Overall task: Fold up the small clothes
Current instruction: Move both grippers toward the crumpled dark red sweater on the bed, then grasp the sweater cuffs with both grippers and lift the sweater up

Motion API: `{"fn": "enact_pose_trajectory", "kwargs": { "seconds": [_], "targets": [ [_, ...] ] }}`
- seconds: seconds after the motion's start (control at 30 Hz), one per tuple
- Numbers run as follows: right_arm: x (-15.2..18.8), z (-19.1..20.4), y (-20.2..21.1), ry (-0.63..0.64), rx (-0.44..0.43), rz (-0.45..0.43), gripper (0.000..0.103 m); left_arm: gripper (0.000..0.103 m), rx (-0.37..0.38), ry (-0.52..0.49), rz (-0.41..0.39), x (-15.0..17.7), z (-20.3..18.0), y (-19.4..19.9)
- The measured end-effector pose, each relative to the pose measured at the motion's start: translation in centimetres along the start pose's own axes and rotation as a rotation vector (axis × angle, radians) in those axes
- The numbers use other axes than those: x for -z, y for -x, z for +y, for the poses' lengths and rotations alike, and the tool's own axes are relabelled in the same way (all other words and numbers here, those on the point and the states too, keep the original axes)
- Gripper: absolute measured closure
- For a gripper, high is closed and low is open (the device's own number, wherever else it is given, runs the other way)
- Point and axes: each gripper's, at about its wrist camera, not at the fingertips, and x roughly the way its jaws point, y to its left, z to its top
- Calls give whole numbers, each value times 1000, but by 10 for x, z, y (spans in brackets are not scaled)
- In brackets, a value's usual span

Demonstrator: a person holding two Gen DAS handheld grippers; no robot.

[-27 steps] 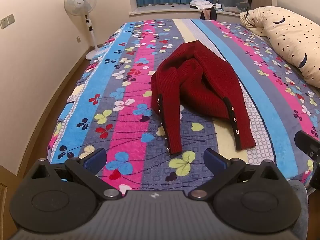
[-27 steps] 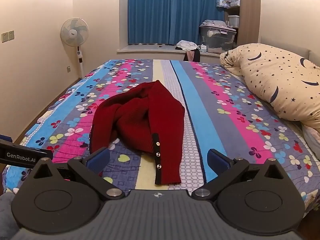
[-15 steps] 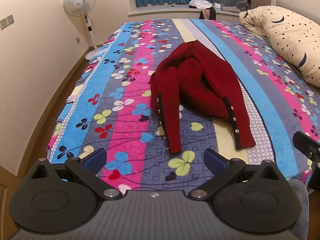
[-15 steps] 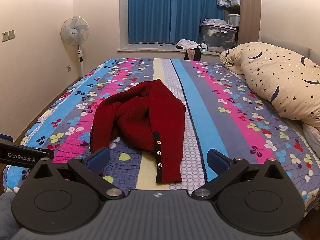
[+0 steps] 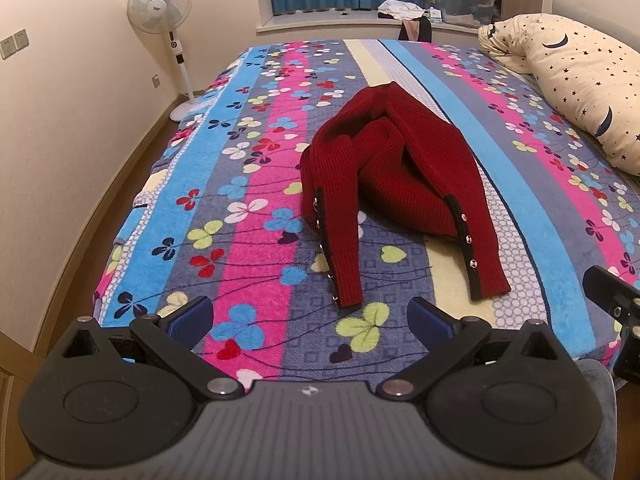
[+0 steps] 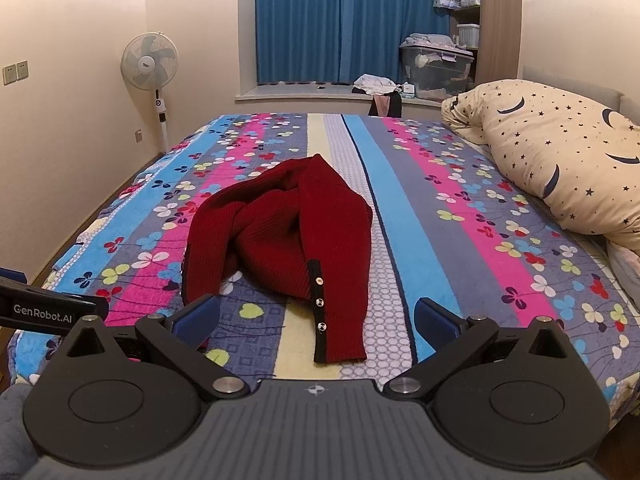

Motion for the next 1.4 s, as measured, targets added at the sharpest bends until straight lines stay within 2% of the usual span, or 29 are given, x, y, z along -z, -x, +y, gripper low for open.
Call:
{"fn": "enact_pose_trajectory", "kwargs": {
  "seconds": [0.63,0.8,0.87,0.97,1.0,1.07,1.13,1.27,1.33,1.4],
  "targets": [
    [0,4,-9,-2,0,18,1,0,-2,-6,20,3,0,-11],
    [-1,0,-25,-18,-1,30,1,0,7,-5,76,-1,1,-34],
    [-3,-8,-42,-56,-14,53,1,0,30,-4,115,-6,5,-51],
    [-5,-24,-82,-118,-36,134,1,0,23,-8,135,-15,9,-76],
    [-3,-29,-97,-144,-36,190,1,0,18,-8,139,-19,9,-86],
    [-2,-42,-130,-142,38,199,1,0,26,4,148,-28,10,-109],
    [5,-52,-164,-164,73,235,1,0,47,15,171,-38,8,-137],
    [23,-58,-222,-169,59,361,1,0,91,41,239,-59,4,-209],
    [21,-49,-254,-183,14,357,1,0,88,57,251,-68,0,-242],
    [23,-43,-281,-149,29,369,1,0,92,57,246,-75,-5,-270]
  ]
}}
